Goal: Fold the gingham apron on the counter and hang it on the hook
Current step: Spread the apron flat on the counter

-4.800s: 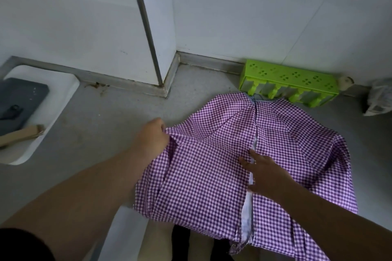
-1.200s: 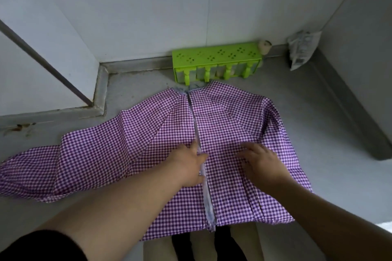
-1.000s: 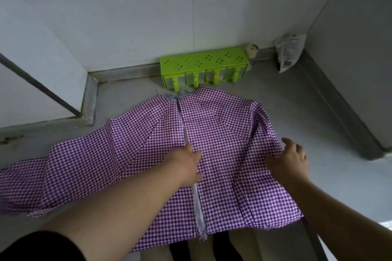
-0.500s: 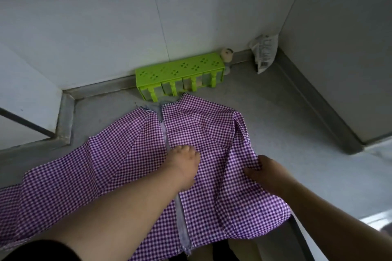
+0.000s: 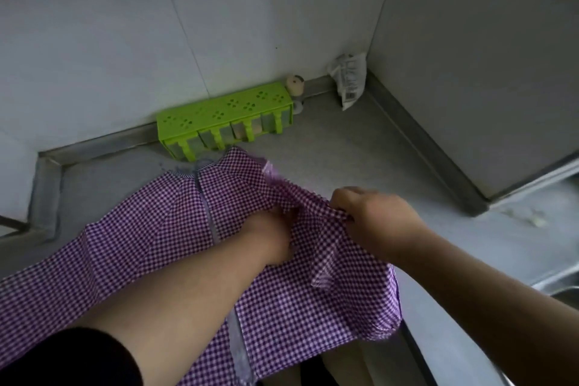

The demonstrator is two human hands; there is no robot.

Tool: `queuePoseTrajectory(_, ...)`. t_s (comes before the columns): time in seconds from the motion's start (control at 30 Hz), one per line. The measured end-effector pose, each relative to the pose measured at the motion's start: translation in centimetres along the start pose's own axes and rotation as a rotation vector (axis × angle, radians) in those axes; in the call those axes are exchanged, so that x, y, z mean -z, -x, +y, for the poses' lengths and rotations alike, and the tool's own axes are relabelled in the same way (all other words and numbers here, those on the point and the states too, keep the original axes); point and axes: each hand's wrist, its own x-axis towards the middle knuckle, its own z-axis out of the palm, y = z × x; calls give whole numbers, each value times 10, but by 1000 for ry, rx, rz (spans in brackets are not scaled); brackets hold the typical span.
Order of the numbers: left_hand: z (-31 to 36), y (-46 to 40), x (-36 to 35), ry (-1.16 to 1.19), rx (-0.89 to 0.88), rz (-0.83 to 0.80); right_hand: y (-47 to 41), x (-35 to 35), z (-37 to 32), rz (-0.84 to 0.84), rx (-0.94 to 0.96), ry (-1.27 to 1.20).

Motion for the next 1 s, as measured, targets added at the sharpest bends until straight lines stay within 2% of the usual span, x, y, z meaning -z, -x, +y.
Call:
queuePoseTrajectory(0.07, 3, -8, -1, -10, -24, -5, 1, 10, -2, 21, 125, 78)
queuePoseTrajectory(0.1, 5, -10, -1, -28, -35, -19, 2, 14, -3, -25, 145, 93)
queuePoseTrajectory(0.27, 8, -20, 2, -68, -12, -20, -4, 36, 25, -510, -60, 148)
queuePoseTrajectory(0.33, 6, -23, 3, -80, -19, -13, -21, 43, 61, -533, -132, 220)
queuePoseTrajectory(0.4, 9, -26, 3, -63, -15, -25, -40, 52, 100, -341, -266, 355)
queuePoseTrajectory(0.5, 13, -29, 7, 6, 35, -40, -51, 54, 133, 160, -440, 555)
queuePoseTrajectory(0.53, 15, -31, 9, 8, 54, -48, -50, 47, 135, 237, -452, 556)
queuePoseTrajectory(0.57, 16, -32, 10, -1, 64, -55, -48, 37, 130, 251, -452, 516)
queuePoseTrajectory(0.63, 18, -32, 13, -20, 68, -58, -39, 7, 118, 150, -443, 421)
queuePoseTrajectory(0.7, 20, -33, 16, -33, 65, -56, -26, -24, 110, 63, -513, 281)
queuePoseTrajectory(0.8, 27, -39, 20, -111, 85, -69, -11, -56, 116, 87, -771, -58)
queuePoseTrajectory(0.93, 34, -45, 19, -182, 116, -88, -4, -74, 130, -105, -1178, -595)
queuePoseTrajectory(1.0, 36, -45, 18, -195, 123, -91, -3, -82, 136, -54, -1291, -760)
